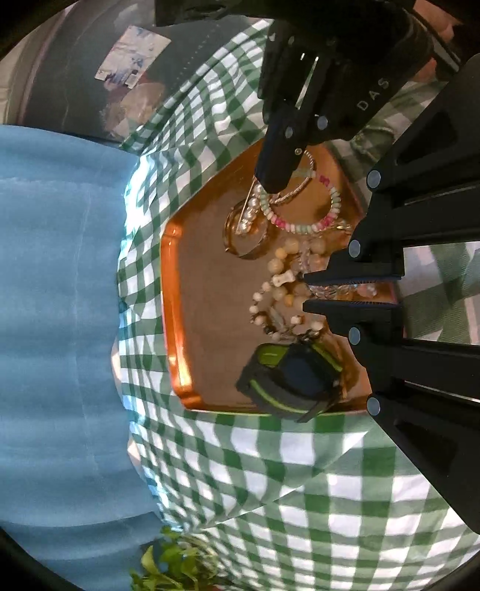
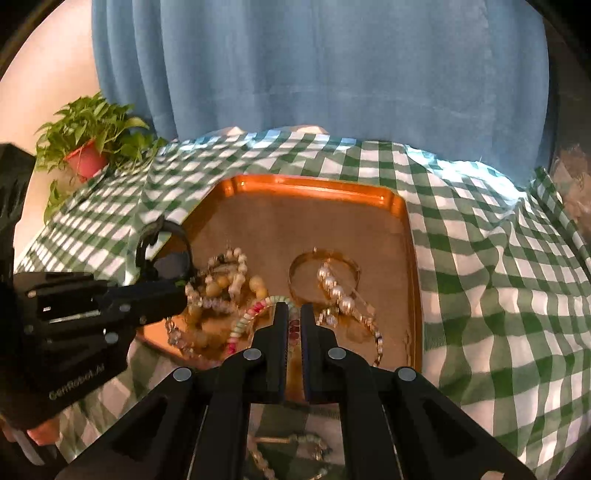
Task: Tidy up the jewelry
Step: 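Lower both bracelets into the tray and open both grippers, then withdraw both open grippers from the tray toward the last bracelets on the cloth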
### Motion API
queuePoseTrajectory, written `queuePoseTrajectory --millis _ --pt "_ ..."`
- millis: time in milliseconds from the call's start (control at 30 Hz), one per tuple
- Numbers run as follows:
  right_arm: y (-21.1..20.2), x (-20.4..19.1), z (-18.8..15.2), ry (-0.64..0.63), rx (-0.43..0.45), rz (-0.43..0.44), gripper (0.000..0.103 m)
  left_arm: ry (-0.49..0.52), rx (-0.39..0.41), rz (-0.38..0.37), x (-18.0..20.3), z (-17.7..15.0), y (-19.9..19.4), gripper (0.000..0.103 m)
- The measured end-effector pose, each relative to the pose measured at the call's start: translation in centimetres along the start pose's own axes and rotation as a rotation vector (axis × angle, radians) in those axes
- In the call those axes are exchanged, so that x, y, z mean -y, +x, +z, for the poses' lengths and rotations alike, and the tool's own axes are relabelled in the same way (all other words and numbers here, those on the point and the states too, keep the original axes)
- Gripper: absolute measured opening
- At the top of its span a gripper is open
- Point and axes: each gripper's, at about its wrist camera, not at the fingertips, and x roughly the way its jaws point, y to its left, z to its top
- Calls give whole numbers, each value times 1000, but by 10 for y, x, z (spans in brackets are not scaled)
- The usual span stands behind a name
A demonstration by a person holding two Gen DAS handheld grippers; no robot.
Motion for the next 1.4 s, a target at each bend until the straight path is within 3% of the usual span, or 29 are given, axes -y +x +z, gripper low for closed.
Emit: queuePoseTrajectory --millis 67,200,267,333,400,433,500,567,700,867,1033,1100,1167,1267,1333,1400 --pt "7 -4 2 -43 -9 -37 5 14 -32 5 -1 4 7 8" --pt "16 -3 1 -24 -46 -27 7 -1 -80 32 -4 8 12 10" --pt "5 0 -1 0 -18 -29 26 -9 -97 46 -4 7 7 17" --pt "-7 3 -4 16 9 -19 40 -8 -81 51 0 5 -4 50" --pt "-19 6 -7 30 32 -19 48 -12 -32 49 6 3 -21 69" --pt "-29 11 -10 50 49 -33 50 -12 -12 46 9 2 -28 72" --pt "-45 17 -17 80 83 -55 58 -10 19 40 17 -3 -42 75" --pt "-61 19 -26 73 124 -109 79 -15 28 28 22 -9 -52 77" --pt "-91 24 -48 28 164 -119 83 -10 48 -12 28 -25 -67 79" --pt "-106 29 -74 68 168 -111 93 -27 50 -80 32 -49 -66 79" --pt "-97 33 -95 122 108 -43 93 -31 13 -124 44 -69 -50 78" --pt "-91 31 -101 126 87 -17 88 -46 -5 -157 47 -71 -43 73" --pt "-84 30 -104 128 63 0 61 -65 -36 -204 50 -72 -35 70" --pt "-73 31 -104 133 26 -24 34 -81 -64 -257 54 -72 -28 55" --pt "-69 34 -102 145 19 -30 23 -57 -83 -267 61 -71 -22 39" --pt "-66 38 -100 165 14 -20 18 -29 -113 -271 68 -71 -15 27"
